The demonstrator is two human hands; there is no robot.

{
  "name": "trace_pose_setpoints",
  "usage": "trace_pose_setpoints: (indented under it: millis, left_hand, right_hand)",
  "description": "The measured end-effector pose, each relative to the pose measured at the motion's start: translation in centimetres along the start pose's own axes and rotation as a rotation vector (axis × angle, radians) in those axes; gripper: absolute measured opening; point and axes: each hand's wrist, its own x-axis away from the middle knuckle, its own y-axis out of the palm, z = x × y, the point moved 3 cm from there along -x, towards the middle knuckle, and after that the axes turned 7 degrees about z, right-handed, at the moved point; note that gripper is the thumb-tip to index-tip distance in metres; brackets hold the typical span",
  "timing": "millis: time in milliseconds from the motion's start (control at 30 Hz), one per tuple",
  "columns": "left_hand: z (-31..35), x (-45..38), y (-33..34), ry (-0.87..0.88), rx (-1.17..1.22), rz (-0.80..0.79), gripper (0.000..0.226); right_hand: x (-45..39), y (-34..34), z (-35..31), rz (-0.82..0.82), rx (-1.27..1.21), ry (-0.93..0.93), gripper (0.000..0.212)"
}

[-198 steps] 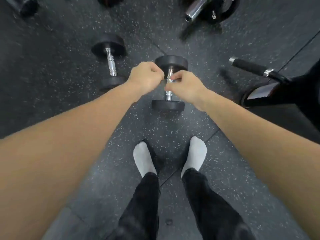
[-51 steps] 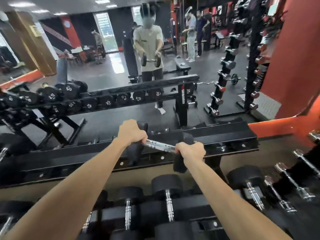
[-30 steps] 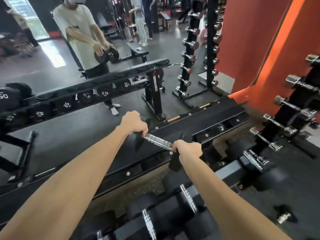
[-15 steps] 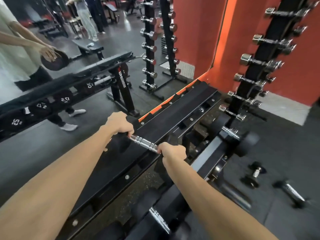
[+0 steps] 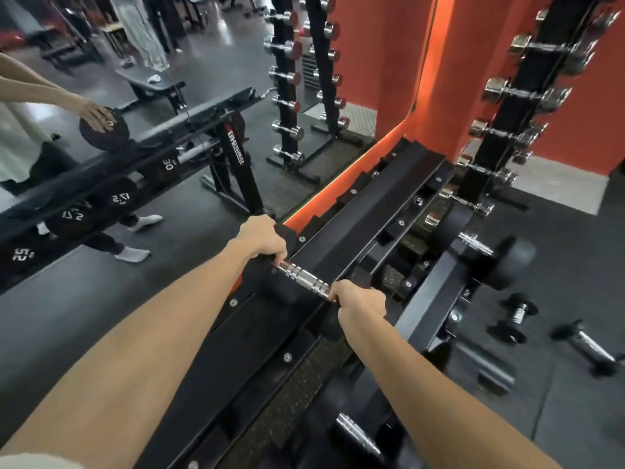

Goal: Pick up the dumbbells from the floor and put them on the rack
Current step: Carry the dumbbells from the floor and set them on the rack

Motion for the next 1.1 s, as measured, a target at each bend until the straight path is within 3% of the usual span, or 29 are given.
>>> trace_pose_setpoints:
  millis: [100, 233, 433, 700, 800, 867, 933, 1100]
  left_hand:
    - [1.5, -2.7, 0.3, 0.056, -0.005, -0.021, 0.071]
    - [3.9, -5.5, -0.1, 0.118, -0.065, -0.022, 0.054]
    - [5.2, -8.8, 0.0, 0.128, -0.042, -0.021, 0.042]
    - [6.0, -13.2, 2.2, 0.112, -0.072, -0.050, 0.080]
    - [6.7, -13.6, 2.4, 0.103, -0.074, -0.021, 0.077]
    - [6.9, -13.3, 2.7, 0.100, -0.073, 0.037, 0.062]
    - [7.0, -12.8, 3.1, 0.087, -0.098, 0.060, 0.055]
    - [8.3, -10.8, 3.0, 0.163, -0.204, 0.186, 0.064]
  right_hand:
    - [-1.2, 0.6, -1.2, 0.037, -0.045, 0.003, 0.075]
    - [-2.6, 1.0, -2.7, 0.060, -0.099, 0.014, 0.056]
    - [-4.6, 2.3, -4.5, 0.088, -0.156, 0.019, 0.057]
    - [-8.4, 3.8, -5.9, 0.148, -0.092, 0.040, 0.066]
    - [-9.4, 3.7, -6.9, 0.130, -0.039, 0.001, 0.061]
    - [-9.8, 3.8, -7.5, 0.109, 0.007, -0.059, 0.058]
    - [-9.7, 3.5, -7.7, 0.076, 0.065, -0.107, 0.061]
    - [-8.3, 1.8, -6.8, -0.029, 0.213, -0.286, 0.092]
